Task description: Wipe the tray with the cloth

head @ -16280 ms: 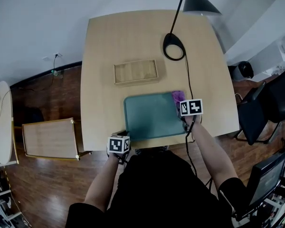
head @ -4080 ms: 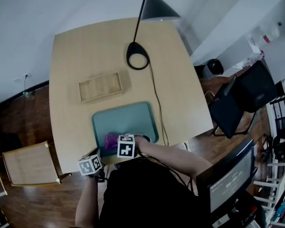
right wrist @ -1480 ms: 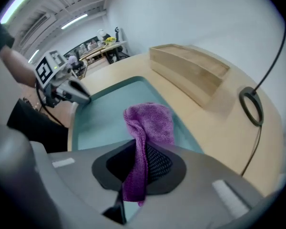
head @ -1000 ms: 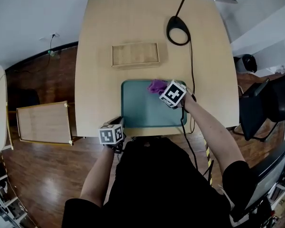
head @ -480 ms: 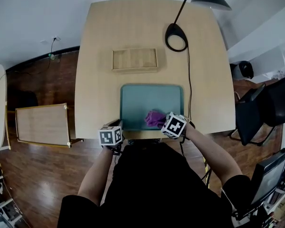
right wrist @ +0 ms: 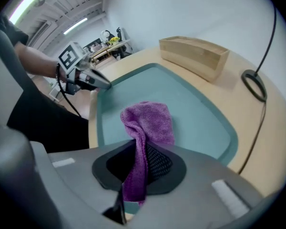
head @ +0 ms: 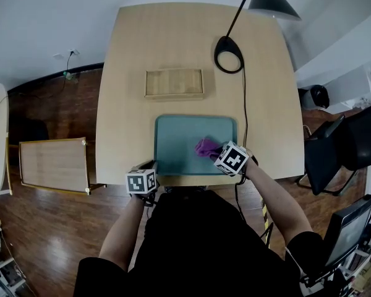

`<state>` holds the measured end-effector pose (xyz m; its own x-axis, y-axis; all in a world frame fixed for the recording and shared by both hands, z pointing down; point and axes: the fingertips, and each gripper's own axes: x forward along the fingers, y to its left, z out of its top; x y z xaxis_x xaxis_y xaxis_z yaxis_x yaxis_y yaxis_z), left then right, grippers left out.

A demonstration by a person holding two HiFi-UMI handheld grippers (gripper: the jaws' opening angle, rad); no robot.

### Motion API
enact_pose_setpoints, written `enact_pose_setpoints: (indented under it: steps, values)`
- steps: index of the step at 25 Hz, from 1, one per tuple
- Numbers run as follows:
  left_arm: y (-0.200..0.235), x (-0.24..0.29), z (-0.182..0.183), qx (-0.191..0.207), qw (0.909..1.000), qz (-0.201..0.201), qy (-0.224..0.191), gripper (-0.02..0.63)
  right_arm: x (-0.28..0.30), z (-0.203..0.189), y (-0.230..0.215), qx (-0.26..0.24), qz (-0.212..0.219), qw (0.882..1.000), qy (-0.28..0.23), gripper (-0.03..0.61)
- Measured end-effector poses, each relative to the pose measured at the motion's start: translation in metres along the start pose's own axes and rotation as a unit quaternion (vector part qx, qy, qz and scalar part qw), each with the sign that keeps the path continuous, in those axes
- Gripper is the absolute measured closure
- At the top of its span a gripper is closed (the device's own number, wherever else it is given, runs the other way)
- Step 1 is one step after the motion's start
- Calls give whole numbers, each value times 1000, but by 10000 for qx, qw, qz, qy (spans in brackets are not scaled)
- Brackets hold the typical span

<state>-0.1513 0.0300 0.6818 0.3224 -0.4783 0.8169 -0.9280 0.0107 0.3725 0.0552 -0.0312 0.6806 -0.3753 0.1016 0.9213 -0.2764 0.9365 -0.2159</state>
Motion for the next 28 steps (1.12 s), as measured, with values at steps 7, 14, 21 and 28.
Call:
enact_pose_setpoints:
  steps: [7, 14, 21, 28]
  values:
    - [1, -3, 0, -44, 10000, 89, 4, 571, -23, 13, -108, -63, -942, 9953, 209, 529]
    - [3, -4, 2, -103, 9998, 159, -39, 572, -30, 20, -113, -349, -974, 9939, 376, 531]
    - [6, -4, 2, -104, 9999, 115, -67, 572, -17, -22, -46, -98, -487, 9977, 451, 531]
    - [7, -1, 0, -212, 9996, 73, -162, 574, -17, -33, 22, -126, -181, 9993, 302, 531]
